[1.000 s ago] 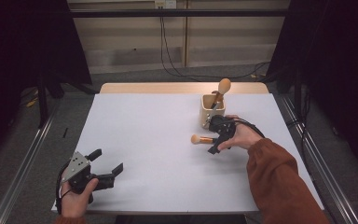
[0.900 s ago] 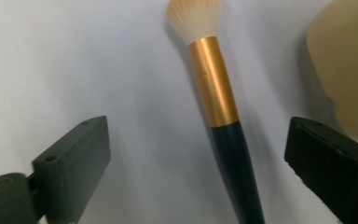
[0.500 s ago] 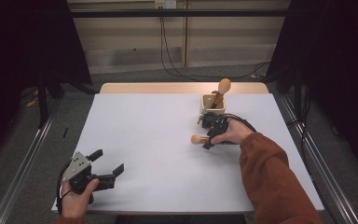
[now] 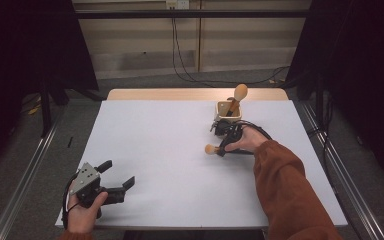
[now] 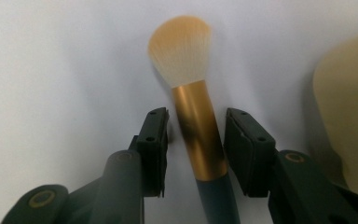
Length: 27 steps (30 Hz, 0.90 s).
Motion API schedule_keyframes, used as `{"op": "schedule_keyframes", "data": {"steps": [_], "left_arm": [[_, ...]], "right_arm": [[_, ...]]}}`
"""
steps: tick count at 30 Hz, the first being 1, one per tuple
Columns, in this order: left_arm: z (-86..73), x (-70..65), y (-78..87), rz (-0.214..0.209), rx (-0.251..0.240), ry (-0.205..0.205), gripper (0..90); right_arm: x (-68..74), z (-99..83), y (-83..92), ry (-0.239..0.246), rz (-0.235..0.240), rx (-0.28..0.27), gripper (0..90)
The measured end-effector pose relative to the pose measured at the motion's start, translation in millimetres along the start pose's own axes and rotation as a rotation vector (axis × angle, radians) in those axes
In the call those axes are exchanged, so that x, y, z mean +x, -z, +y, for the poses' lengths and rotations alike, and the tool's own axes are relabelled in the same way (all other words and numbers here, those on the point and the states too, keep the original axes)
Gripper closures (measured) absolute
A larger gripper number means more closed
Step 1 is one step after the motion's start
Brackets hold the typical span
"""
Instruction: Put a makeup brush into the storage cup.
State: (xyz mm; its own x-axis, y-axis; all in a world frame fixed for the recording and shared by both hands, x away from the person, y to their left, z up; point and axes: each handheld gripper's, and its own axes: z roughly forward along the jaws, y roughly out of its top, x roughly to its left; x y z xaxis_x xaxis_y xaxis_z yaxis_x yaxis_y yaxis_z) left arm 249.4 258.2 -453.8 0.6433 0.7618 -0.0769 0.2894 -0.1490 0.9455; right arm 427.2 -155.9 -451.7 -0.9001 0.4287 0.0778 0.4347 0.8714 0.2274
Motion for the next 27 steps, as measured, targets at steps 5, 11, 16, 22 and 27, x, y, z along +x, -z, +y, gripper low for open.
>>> {"op": "schedule_keyframes", "data": {"steps": [5, 11, 16, 22, 27], "left_arm": [[0.0, 0.1, -0.3, 0.0, -0.001, 0.004, 1.9], [0.0, 0.0, -1.3, -0.002, 0.008, -0.002, 1.9], [-0.1, 0.5, -0.5, 0.001, 0.008, 0.0, 2.0], [-0.3, 0.7, 0.0, -0.001, 0.008, -0.001, 2.0], [-0.4, 1.3, 0.9, 0.004, 0.004, 0.003, 2.0]], "right_arm": [[2.0, 2.1, -0.9, 0.019, -0.029, 0.012, 65.0], [1.7, 4.4, -1.2, 0.007, -0.033, 0.022, 70.8], [4.8, 5.7, -1.1, 0.024, -0.044, 0.032, 74.6], [5.5, 4.7, -0.7, 0.034, -0.046, 0.025, 74.9], [6.1, 4.4, -0.2, 0.032, -0.048, 0.019, 75.0]]}}
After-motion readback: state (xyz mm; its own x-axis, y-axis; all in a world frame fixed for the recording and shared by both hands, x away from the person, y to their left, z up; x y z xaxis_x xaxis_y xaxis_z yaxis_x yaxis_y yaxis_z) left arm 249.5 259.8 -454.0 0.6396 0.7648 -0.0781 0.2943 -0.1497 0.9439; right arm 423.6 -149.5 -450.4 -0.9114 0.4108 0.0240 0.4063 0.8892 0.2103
